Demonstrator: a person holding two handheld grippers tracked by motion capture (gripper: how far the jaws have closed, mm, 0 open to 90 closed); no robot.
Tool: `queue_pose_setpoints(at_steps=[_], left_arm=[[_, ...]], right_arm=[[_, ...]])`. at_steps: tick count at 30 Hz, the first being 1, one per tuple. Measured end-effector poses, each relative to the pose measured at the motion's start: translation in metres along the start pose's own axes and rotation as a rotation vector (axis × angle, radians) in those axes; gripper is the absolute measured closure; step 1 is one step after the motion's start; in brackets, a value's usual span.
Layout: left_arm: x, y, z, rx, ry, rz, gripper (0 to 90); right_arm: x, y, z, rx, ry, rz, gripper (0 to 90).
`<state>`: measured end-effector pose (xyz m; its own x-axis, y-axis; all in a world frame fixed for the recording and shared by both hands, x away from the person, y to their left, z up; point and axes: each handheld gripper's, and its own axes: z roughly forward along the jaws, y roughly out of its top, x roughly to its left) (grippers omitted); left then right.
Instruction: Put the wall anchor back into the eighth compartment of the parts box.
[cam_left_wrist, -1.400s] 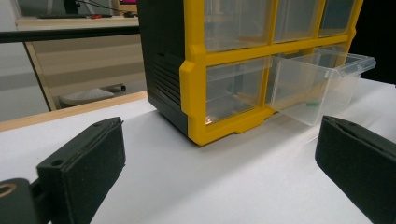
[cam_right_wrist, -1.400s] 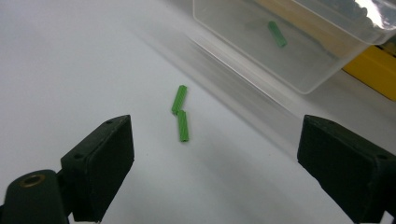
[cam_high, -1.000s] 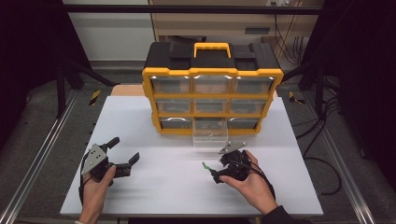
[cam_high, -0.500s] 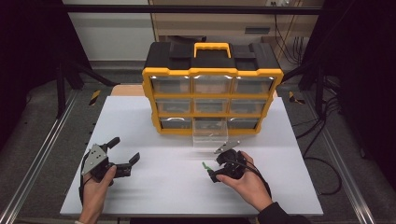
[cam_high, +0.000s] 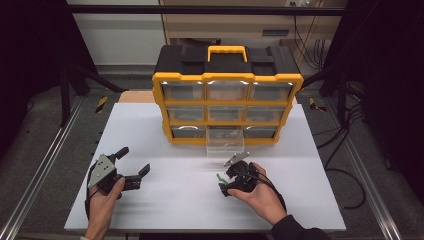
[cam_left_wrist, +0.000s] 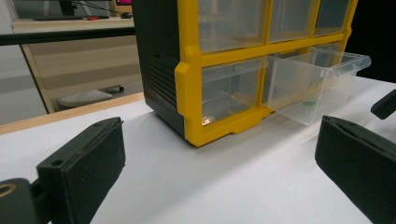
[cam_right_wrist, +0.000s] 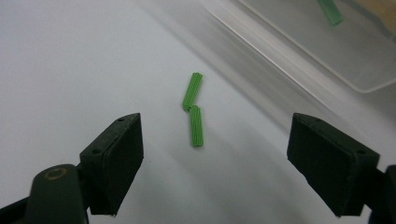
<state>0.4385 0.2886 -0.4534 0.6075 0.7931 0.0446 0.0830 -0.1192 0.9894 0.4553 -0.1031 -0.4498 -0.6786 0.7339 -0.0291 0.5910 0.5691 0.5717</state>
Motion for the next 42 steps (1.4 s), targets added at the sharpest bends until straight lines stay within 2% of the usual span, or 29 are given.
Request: queue_pose_setpoints(at_steps=[6,7,9,10,12,13,15,18,20,22,23,25,26,27,28,33,35,36,38,40,42], left_arm=[[0.000,0.000,0.000,0.001,-0.002,0.001,1.2],[0.000,0.000,0.000,0.001,-0.002,0.001,1.2],[0.000,0.000,0.000,0.002,-0.001,0.001,1.2],[0.001,0.000,0.000,0.002,-0.001,0.002,1.2],[0.001,0.000,0.000,0.001,-0.001,0.001,1.2],[0.001,0.000,0.000,0.001,-0.001,0.001,1.2],[0.000,0.000,0.000,0.001,-0.001,0.002,1.2],[0.001,0.000,0.000,0.001,-0.001,0.002,1.2],[0.001,0.000,0.000,0.000,-0.001,0.001,1.2],[0.001,0.000,0.000,0.000,-0.001,0.000,1.2],[0.001,0.000,0.000,0.000,0.000,0.000,1.2],[0.001,0.000,0.000,-0.001,-0.001,-0.001,1.2],[0.001,0.000,0.000,-0.002,0.000,-0.001,1.2],[0.001,0.000,0.000,-0.003,0.000,-0.002,1.2],[0.001,0.000,0.000,-0.003,0.001,-0.003,1.2],[0.001,0.000,0.000,-0.005,0.001,-0.004,1.2],[0.001,0.000,0.000,-0.007,0.001,-0.006,1.2],[0.001,0.000,0.000,-0.007,0.001,-0.006,1.2],[0.001,0.000,0.000,-0.007,0.001,-0.006,1.2],[0.001,0.000,0.000,-0.007,0.001,-0.006,1.2],[0.001,0.000,0.000,-0.007,0.001,-0.006,1.2]], right_arm=[[-0.002,0.000,0.003,0.012,-0.001,-0.022,25.7],[-0.003,0.001,0.003,0.013,-0.003,-0.017,28.3],[-0.001,0.002,0.004,0.016,0.003,0.025,32.0],[-0.003,0.002,0.004,0.017,0.004,0.016,34.7],[-0.004,0.004,0.005,0.019,0.010,0.031,39.6],[-0.006,0.004,0.005,0.019,0.008,0.009,41.5],[-0.005,0.005,0.005,0.019,0.009,0.040,45.4],[-0.005,0.007,0.006,0.025,0.017,0.035,50.4],[-0.005,0.007,0.007,0.023,0.026,0.011,54.3],[-0.003,0.008,0.008,0.031,0.032,0.030,57.8],[-0.004,0.008,0.009,0.036,0.032,0.013,59.0],[-0.003,0.008,0.010,0.045,0.038,0.010,62.6],[-0.004,0.008,0.012,0.047,0.031,-0.011,63.9],[-0.003,0.008,0.012,0.054,0.032,-0.007,65.4],[-0.001,0.008,0.012,0.046,0.053,-0.004,67.2],[-0.001,0.009,0.013,0.054,0.045,-0.001,72.2],[-0.002,0.009,0.014,0.052,0.048,-0.024,74.1],[0.000,0.009,0.014,0.062,0.051,0.000,74.7],[-0.001,0.009,0.015,0.059,0.053,-0.018,76.1],[0.001,0.009,0.015,0.065,0.056,0.005,77.2],[0.000,0.009,0.016,0.068,0.048,-0.008,78.3]])
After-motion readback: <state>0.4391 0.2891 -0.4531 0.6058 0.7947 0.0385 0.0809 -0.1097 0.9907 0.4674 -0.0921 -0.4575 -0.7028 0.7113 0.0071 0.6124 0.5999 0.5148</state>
